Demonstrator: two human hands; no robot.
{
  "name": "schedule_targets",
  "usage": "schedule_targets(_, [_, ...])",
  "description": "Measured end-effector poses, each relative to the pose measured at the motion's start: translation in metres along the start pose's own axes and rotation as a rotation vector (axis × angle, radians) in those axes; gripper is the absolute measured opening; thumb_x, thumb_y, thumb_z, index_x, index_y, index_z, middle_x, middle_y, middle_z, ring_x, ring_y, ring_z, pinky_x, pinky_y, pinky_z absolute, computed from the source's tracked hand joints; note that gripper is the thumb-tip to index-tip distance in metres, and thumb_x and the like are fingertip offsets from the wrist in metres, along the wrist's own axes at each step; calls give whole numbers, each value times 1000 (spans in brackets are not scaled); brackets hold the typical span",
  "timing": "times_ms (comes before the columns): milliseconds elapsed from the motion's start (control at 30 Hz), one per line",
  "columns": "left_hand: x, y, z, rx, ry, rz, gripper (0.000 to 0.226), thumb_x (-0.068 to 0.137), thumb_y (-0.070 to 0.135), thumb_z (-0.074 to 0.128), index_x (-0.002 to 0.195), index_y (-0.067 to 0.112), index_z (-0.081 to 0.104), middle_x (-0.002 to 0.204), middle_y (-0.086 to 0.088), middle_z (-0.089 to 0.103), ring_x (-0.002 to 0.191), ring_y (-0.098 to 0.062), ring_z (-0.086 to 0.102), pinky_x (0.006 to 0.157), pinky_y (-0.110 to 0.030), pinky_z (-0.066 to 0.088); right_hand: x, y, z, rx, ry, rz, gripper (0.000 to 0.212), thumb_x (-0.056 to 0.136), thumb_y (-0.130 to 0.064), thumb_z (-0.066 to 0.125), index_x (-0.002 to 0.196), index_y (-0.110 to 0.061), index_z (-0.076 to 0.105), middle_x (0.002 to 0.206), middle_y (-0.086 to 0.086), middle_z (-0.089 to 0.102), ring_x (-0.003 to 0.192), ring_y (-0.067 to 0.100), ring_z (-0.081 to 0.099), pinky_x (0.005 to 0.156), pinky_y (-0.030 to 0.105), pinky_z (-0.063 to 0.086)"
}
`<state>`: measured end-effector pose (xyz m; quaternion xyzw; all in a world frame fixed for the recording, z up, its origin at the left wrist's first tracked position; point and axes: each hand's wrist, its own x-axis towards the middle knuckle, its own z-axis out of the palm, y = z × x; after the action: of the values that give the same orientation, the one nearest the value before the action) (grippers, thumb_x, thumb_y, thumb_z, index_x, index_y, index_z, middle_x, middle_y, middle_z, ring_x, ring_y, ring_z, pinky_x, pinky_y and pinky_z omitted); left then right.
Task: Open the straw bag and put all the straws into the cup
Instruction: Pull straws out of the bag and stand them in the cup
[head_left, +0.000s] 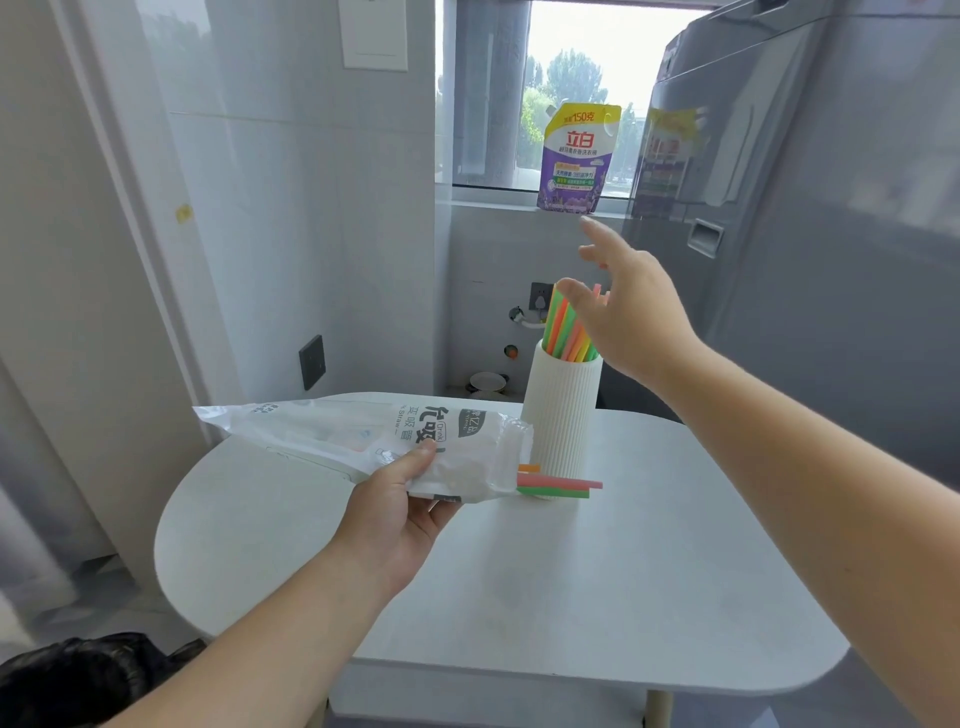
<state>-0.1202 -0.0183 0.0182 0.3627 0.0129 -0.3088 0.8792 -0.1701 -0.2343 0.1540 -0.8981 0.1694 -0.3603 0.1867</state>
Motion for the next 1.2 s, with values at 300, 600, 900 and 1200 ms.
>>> schedule_targets(300, [-1, -1, 1, 10, -7, 0, 33, 96, 1, 61, 127, 11, 65, 108, -9, 79, 84, -21, 78, 60, -34, 63, -19, -1, -6, -221, -106, -116, 55, 104, -40, 42, 155, -25, 30, 163, 0, 30, 151, 25, 19, 119, 48, 21])
schedule_targets(600, [-1, 0, -1, 61, -23, 12, 33, 96, 5, 62, 129, 10, 65, 119, -11, 76, 91, -22, 77, 65, -33, 64, -122, 0, 7, 206, -177, 329, 31, 103, -41, 40, 88, -21, 59, 87, -3, 61, 82, 21, 60, 64, 33, 45])
schedule_targets(900, [-11, -2, 8, 278, -148, 162, 36, 95, 8, 66, 130, 17, 66, 118, -4, 77, 103, -20, 75, 73, -34, 61, -155, -1, 37, 1032, -354, 1116, 43, 105, -43, 42, 94, -5, 59, 76, 12, 63, 50, 21, 43, 46, 28, 38])
schedule_targets(1200, [-16, 0, 4, 464, -190, 255, 36, 93, 12, 68, 128, 22, 66, 120, -1, 76, 110, -20, 73, 84, -39, 60, -157, 1, 46, 1198, -305, 1132, 25, 102, -28, 52, 88, -9, 61, 59, 4, 55, 42, 16, 39, 44, 25, 33])
